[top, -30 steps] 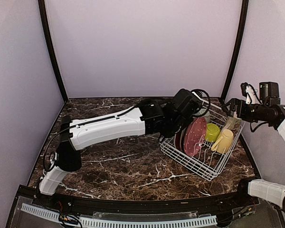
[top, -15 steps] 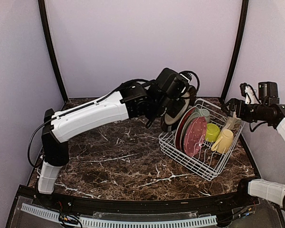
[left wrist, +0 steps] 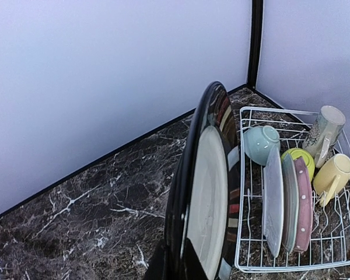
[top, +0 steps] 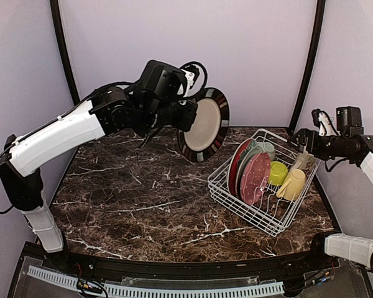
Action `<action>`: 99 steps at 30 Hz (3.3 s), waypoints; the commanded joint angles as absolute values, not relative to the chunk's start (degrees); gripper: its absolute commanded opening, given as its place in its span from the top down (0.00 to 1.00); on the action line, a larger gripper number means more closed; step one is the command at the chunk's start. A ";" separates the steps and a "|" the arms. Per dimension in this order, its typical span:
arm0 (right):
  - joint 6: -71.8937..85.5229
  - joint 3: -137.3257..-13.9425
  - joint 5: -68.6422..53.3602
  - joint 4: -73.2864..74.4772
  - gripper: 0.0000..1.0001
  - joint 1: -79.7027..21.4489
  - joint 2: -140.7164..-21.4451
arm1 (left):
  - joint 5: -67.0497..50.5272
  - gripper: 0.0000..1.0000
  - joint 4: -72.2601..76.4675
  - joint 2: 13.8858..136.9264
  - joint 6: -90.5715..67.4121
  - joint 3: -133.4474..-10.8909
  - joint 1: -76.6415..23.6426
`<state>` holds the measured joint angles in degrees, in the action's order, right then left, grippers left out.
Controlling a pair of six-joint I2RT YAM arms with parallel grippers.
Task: Unload the mixed dishes from the dish rack
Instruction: Grab the plate from the dish rack, then place the plate at the corner of the board, then grab the plate from the dish rack.
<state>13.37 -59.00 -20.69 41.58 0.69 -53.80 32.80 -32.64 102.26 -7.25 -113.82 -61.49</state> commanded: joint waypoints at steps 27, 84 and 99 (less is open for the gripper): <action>15.72 -57.84 -26.82 37.66 0.01 -1.64 -54.38 | -8.56 0.99 50.27 74.76 -73.38 -26.21 0.97; 15.22 -56.13 -25.02 36.75 0.01 -1.97 -55.04 | -4.90 0.01 -1.62 57.78 -38.51 -42.85 -13.12; 14.94 -56.62 -24.08 38.26 0.01 -1.96 -53.89 | 2.39 0.07 -10.43 89.77 -13.08 -77.49 -50.17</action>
<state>15.29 -56.31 -24.58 38.00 -1.69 -54.72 -2.24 -5.61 86.06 -19.66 -70.32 -45.54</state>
